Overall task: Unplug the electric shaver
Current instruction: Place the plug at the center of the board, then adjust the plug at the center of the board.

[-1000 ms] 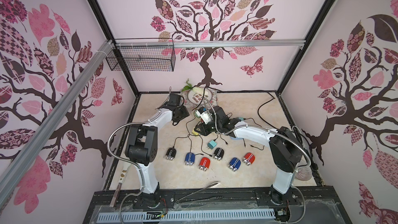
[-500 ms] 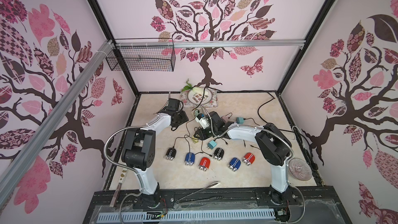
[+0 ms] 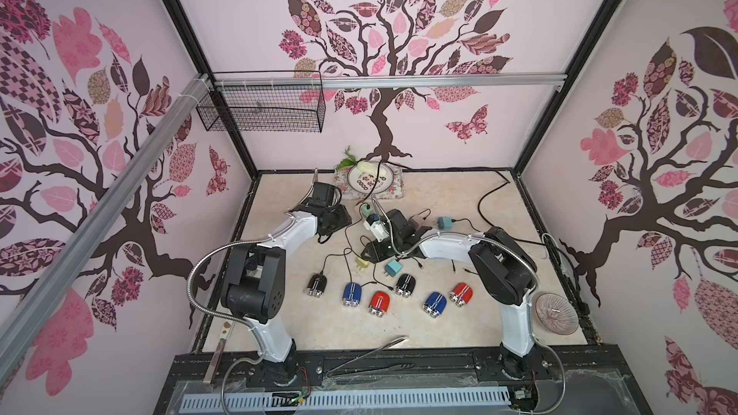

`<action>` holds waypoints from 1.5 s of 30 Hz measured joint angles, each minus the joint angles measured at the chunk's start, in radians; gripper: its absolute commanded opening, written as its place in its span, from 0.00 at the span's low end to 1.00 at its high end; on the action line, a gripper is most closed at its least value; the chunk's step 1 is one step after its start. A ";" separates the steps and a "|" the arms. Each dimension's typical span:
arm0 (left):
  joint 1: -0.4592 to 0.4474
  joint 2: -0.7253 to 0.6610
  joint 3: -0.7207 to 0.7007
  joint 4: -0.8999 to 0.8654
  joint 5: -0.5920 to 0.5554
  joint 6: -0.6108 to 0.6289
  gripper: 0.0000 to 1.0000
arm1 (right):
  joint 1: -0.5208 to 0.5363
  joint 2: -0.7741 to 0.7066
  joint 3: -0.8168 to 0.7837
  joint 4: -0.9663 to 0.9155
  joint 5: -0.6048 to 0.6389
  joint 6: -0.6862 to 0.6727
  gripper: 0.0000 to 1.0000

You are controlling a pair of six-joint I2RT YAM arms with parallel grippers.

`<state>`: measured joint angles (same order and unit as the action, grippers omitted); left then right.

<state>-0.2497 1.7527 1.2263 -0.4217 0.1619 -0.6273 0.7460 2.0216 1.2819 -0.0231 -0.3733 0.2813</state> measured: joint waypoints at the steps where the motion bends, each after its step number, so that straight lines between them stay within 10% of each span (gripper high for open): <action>1: 0.000 0.000 0.000 0.000 0.000 0.000 0.55 | 0.000 -0.001 0.000 -0.006 0.006 -0.002 0.56; 25: -0.002 -0.034 -0.012 -0.010 -0.004 0.021 0.55 | -0.021 -0.176 -0.097 -0.234 0.276 -0.015 0.50; 45: -0.003 -0.043 -0.048 -0.011 -0.012 0.026 0.55 | 0.000 -0.208 -0.188 -0.241 0.184 0.018 0.44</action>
<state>-0.2523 1.7096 1.1778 -0.4332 0.1501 -0.6014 0.7460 1.8141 1.0935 -0.2638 -0.1890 0.2989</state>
